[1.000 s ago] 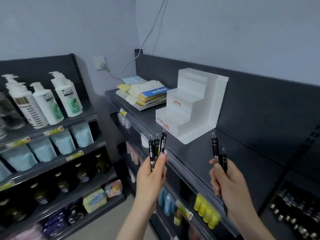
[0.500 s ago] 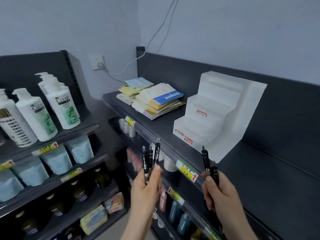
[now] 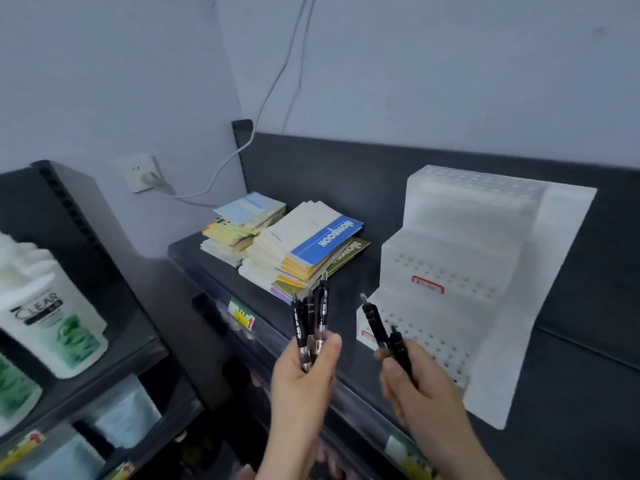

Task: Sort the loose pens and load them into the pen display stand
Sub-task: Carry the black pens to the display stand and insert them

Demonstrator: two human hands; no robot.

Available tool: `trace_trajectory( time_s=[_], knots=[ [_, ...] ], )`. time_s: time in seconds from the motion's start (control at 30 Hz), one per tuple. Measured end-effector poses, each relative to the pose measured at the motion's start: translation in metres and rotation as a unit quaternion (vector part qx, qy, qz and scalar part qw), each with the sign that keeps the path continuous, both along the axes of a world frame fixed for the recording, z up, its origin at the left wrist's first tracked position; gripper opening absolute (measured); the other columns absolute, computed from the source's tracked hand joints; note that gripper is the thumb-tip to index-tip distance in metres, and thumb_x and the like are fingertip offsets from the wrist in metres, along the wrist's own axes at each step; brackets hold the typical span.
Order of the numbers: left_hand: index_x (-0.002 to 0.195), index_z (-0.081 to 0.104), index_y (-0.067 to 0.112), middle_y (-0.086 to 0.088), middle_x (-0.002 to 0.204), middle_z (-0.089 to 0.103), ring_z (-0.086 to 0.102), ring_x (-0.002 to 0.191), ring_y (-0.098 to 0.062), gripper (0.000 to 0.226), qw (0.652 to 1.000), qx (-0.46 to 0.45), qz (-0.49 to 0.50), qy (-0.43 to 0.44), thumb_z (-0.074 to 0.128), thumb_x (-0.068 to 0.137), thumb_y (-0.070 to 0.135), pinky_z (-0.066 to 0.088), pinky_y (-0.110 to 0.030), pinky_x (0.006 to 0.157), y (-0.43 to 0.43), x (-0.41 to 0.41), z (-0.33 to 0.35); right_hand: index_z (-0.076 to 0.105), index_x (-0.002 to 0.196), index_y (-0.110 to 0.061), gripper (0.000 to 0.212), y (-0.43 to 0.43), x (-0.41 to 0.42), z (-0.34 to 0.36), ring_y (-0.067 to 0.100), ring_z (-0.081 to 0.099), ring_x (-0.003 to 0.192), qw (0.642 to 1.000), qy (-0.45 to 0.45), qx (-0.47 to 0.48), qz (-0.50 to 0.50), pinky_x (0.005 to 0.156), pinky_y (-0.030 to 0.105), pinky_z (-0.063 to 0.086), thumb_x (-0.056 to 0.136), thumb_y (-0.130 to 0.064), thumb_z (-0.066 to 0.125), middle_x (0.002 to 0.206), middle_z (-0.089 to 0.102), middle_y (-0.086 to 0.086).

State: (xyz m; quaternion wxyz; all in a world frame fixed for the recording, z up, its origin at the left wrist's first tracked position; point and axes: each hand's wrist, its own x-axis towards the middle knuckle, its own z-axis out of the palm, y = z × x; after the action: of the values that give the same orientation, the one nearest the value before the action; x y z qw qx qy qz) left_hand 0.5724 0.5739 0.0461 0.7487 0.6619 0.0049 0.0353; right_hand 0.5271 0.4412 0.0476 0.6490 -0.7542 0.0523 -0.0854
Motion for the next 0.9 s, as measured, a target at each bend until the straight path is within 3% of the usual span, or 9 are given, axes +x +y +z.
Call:
trace_trajectory(
  time_s=[0.17, 0.33, 0.43, 0.57, 0.73, 0.83, 0.9],
  knots=[
    [0.083, 0.063, 0.008, -0.004, 0.05, 0.035, 0.025, 0.039, -0.009, 0.008, 0.997, -0.056, -0.037, 0.041, 0.062, 0.091, 0.01, 0.02, -0.017, 0.036, -0.017, 0.04, 0.009, 0.06, 0.087, -0.029, 0.015, -0.003, 0.034, -0.003, 0.005, 0.051, 0.055, 0.993, 0.002, -0.112, -0.042, 0.056, 0.022, 0.04, 0.094, -0.017, 0.053, 0.065, 0.061, -0.003],
    [0.078, 0.064, 0.014, 0.002, 0.047, 0.044, 0.031, 0.038, -0.008, 0.011, 0.992, -0.022, -0.113, 0.057, 0.066, 0.087, 0.011, 0.025, -0.016, 0.035, -0.025, 0.085, 0.014, 0.055, 0.085, -0.031, 0.013, 0.003, 0.065, -0.005, 0.007, 0.055, 0.06, 0.979, 0.009, -0.173, -0.105, 0.055, 0.017, 0.039, 0.093, -0.021, 0.054, 0.069, 0.063, -0.007],
    [0.074, 0.061, 0.013, 0.002, 0.046, 0.044, 0.033, 0.039, -0.008, 0.014, 0.982, -0.003, -0.183, 0.056, 0.07, 0.084, 0.012, 0.027, -0.017, 0.036, -0.022, 0.112, 0.016, 0.054, 0.086, -0.035, 0.017, 0.012, 0.079, -0.004, 0.006, 0.058, 0.06, 0.971, 0.017, -0.169, -0.169, 0.056, 0.015, 0.04, 0.093, -0.02, 0.054, 0.068, 0.064, -0.011],
    [0.069, 0.058, 0.014, 0.0, 0.046, 0.046, 0.035, 0.037, -0.009, 0.02, 0.964, -0.015, -0.258, 0.068, 0.07, 0.085, 0.014, 0.028, -0.017, 0.035, -0.014, 0.144, 0.025, 0.052, 0.092, -0.039, 0.01, 0.034, 0.102, 0.004, 0.008, 0.059, 0.058, 0.962, 0.008, -0.173, -0.212, 0.059, 0.021, 0.046, 0.093, -0.031, 0.047, 0.07, 0.066, -0.01],
    [0.072, 0.049, 0.006, -0.004, 0.048, 0.039, 0.031, 0.038, -0.01, 0.025, 0.951, -0.041, -0.301, 0.061, 0.065, 0.088, 0.018, 0.025, -0.018, 0.035, -0.004, 0.177, 0.032, 0.059, 0.091, -0.036, 0.023, 0.053, 0.118, 0.011, 0.003, 0.065, 0.073, 0.946, 0.009, -0.151, -0.287, 0.07, 0.025, 0.053, 0.094, -0.014, 0.052, 0.078, 0.069, -0.016],
    [0.076, 0.048, 0.007, -0.002, 0.053, 0.038, 0.031, 0.041, -0.01, 0.023, 0.95, -0.083, -0.293, 0.069, 0.063, 0.089, 0.019, 0.024, -0.02, 0.037, -0.004, 0.197, 0.039, 0.061, 0.088, -0.038, 0.024, 0.05, 0.122, 0.029, 0.003, 0.057, 0.059, 0.927, -0.025, -0.121, -0.354, 0.058, 0.014, 0.045, 0.095, -0.017, 0.05, 0.071, 0.066, -0.011],
    [0.075, 0.048, 0.01, 0.001, 0.052, 0.041, 0.031, 0.04, -0.009, 0.022, 0.95, -0.113, -0.283, 0.071, 0.062, 0.089, 0.018, 0.024, -0.02, 0.037, -0.008, 0.21, 0.044, 0.059, 0.09, -0.035, 0.019, 0.04, 0.128, 0.048, 0.004, 0.048, 0.053, 0.916, -0.052, -0.135, -0.373, 0.055, 0.016, 0.04, 0.096, -0.023, 0.045, 0.064, 0.06, -0.008]
  ],
)
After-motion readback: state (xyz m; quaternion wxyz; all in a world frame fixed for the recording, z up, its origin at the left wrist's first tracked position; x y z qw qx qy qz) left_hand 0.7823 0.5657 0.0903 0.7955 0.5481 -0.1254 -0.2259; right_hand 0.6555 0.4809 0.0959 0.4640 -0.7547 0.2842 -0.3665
